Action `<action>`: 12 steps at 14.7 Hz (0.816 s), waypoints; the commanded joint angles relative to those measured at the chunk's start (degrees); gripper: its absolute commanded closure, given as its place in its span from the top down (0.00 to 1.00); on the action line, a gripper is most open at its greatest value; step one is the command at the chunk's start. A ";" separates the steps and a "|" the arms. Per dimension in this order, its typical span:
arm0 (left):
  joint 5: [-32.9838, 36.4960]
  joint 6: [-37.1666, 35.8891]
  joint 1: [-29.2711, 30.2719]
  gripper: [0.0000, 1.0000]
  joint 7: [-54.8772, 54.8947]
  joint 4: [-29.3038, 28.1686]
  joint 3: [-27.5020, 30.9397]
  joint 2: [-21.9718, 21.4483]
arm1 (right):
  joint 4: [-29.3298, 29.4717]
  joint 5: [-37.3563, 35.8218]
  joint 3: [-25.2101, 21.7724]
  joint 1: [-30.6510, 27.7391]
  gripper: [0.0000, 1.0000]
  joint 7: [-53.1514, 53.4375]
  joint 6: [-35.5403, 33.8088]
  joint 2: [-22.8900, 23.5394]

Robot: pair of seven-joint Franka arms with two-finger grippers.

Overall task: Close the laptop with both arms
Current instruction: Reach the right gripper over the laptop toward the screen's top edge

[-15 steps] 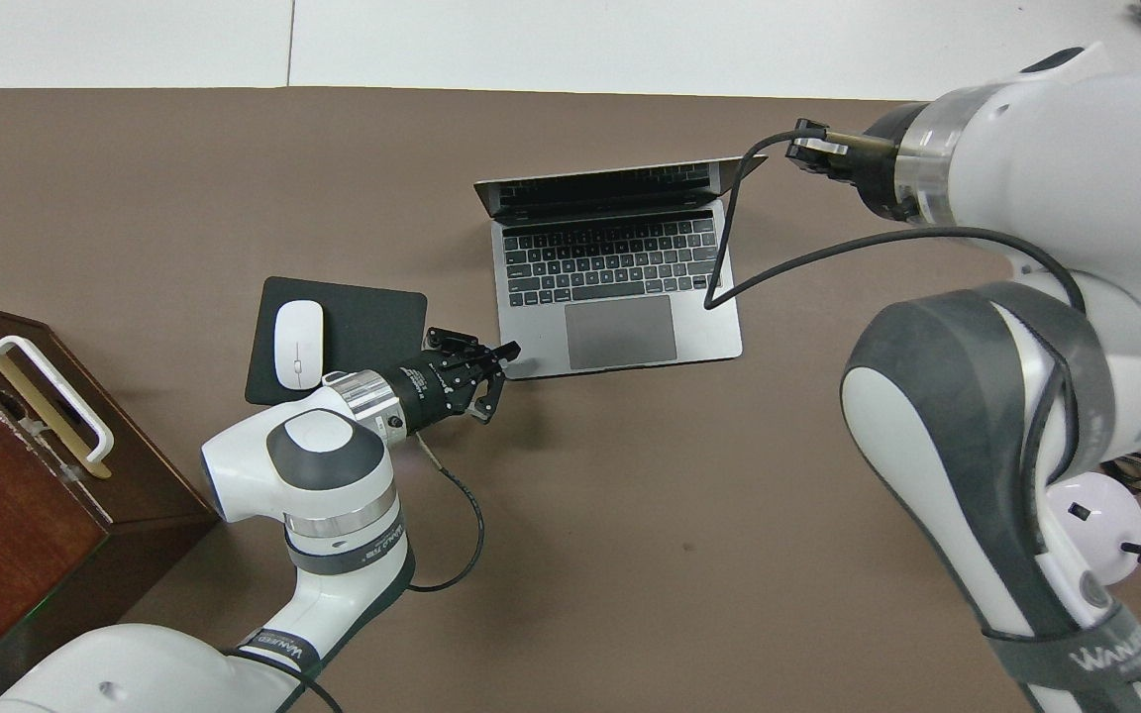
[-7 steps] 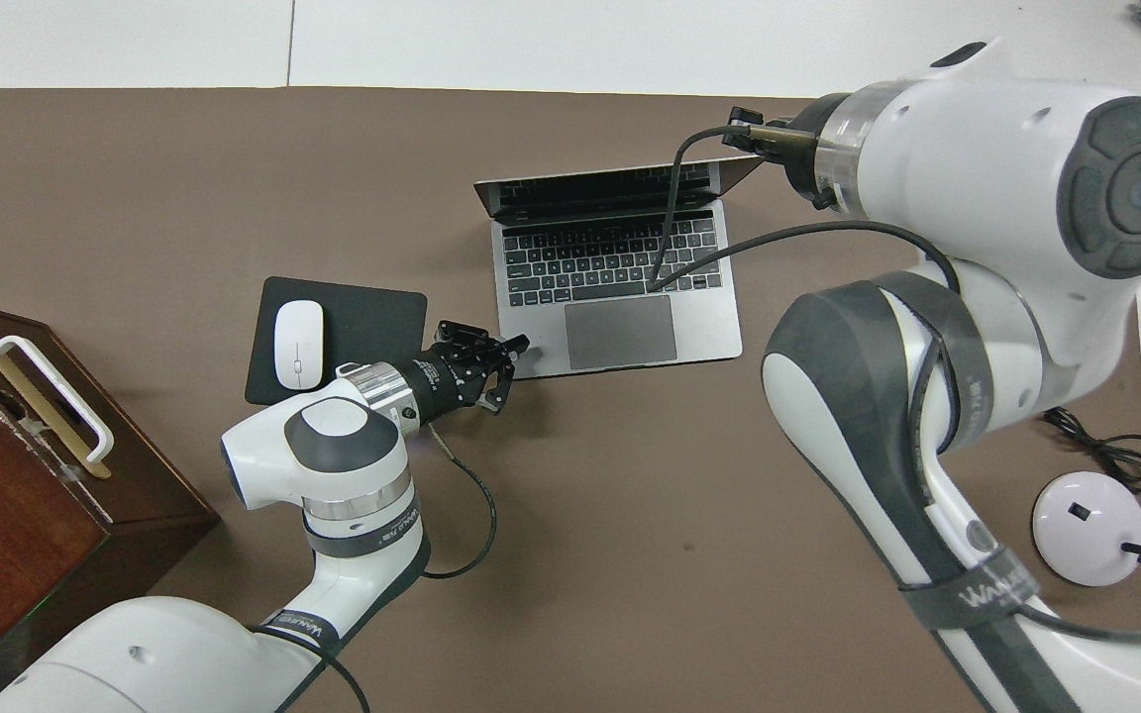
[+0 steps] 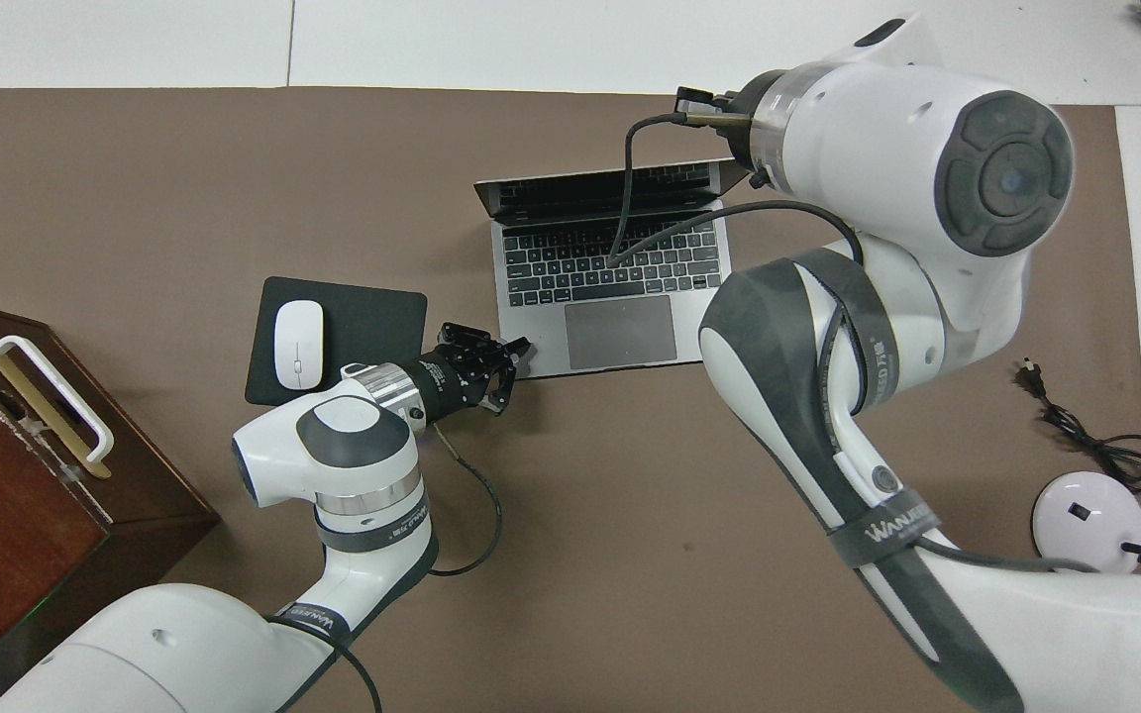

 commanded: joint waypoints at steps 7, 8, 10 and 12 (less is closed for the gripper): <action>-2.95 3.82 -2.05 0.00 7.38 0.65 0.31 1.94 | 9.02 -1.60 0.07 -0.17 0.00 -3.92 4.76 8.88; -3.30 3.82 -1.78 0.00 7.46 0.48 0.31 2.02 | 9.47 -1.60 0.07 -0.25 0.00 -3.92 5.63 9.85; -6.19 3.12 -1.43 0.00 7.73 0.30 0.31 2.03 | 9.48 -1.51 0.07 -0.17 0.00 -3.75 7.13 11.00; -6.47 2.51 -1.34 0.00 8.51 0.21 0.31 2.03 | 10.70 -1.51 0.16 -0.08 0.00 -3.66 7.22 12.58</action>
